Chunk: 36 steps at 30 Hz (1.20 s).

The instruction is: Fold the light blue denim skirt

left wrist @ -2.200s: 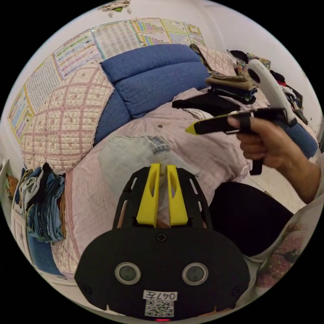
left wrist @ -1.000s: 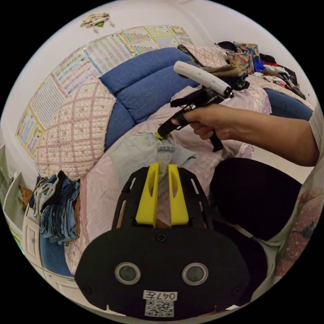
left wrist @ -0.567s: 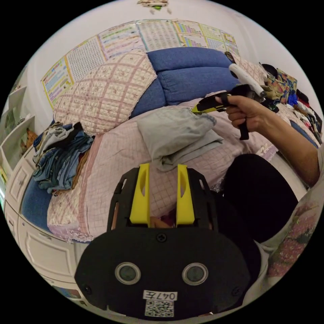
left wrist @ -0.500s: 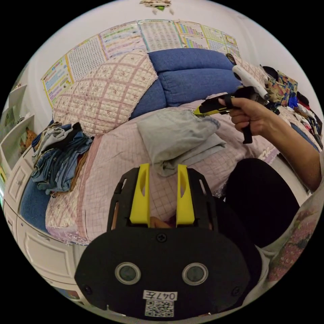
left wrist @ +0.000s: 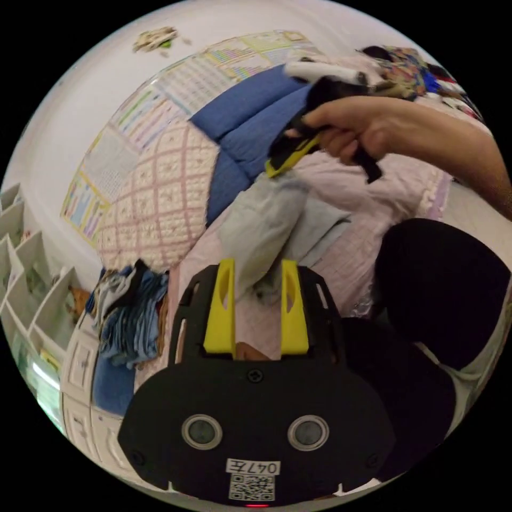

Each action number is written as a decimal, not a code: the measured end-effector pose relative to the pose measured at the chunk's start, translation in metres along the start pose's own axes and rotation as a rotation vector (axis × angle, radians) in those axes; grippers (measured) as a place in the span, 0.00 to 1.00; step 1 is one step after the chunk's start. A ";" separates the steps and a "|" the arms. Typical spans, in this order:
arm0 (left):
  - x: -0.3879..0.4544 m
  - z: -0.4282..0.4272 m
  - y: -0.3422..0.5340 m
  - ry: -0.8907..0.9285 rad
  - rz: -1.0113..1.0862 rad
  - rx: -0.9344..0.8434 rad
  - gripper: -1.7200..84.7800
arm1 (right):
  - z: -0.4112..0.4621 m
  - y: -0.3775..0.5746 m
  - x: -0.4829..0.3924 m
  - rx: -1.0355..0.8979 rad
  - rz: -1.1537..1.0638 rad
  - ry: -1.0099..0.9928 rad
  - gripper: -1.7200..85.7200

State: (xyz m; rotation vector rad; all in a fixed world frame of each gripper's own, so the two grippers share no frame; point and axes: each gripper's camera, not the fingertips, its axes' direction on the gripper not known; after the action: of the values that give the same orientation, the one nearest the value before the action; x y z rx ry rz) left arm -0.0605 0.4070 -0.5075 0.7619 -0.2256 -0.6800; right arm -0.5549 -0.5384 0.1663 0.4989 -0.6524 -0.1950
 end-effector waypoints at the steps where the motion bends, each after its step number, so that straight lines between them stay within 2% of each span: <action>1: 0.006 -0.008 -0.017 0.014 0.015 0.024 0.18 | 0.000 0.001 -0.004 0.003 0.014 -0.016 0.02; 4: 0.006 -0.015 -0.052 -0.011 -0.019 0.059 0.18 | 0.001 0.003 -0.022 -0.001 0.012 -0.007 0.02; 7: -0.013 0.007 -0.087 0.027 -0.076 -0.001 0.18 | 0.002 0.004 -0.045 -0.001 -0.007 -0.018 0.02; 9: -0.035 0.009 -0.104 0.076 -0.126 -0.005 0.13 | 0.002 0.005 -0.060 -0.004 -0.036 -0.006 0.02; 10: -0.059 0.004 -0.112 0.138 -0.199 0.023 0.07 | -0.001 0.007 -0.070 0.006 -0.060 0.020 0.02; 12: -0.100 -0.007 -0.115 0.198 -0.333 0.072 0.05 | -0.011 0.017 -0.086 0.048 -0.133 0.056 0.03; 14: -0.152 -0.019 -0.115 0.261 -0.455 0.121 0.04 | -0.024 0.043 -0.110 0.086 -0.281 0.067 0.03; 17: -0.195 -0.033 -0.124 0.332 -0.505 0.158 0.04 | -0.016 0.085 -0.155 0.034 -0.502 0.146 0.04; 23: -0.222 -0.065 -0.164 0.325 -0.486 0.141 0.04 | 0.038 0.147 -0.239 0.004 -0.881 0.456 0.06; 26: -0.227 -0.079 -0.185 0.324 -0.489 0.133 0.04 | 0.069 0.151 -0.263 -0.051 -0.970 0.564 0.06; 29: -0.238 -0.092 -0.204 0.332 -0.530 0.142 0.04 | 0.095 0.148 -0.275 -0.081 -0.990 0.704 0.03; 36: -0.267 -0.119 -0.239 0.352 -0.655 0.167 0.05 | 0.118 0.138 -0.280 -0.057 -0.824 0.748 0.02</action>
State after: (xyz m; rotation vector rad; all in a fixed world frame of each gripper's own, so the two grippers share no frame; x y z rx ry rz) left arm -0.3306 0.5190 -0.7463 1.1147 0.3104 -1.1342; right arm -0.8448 -0.3730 0.1666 0.7108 0.3198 -0.7565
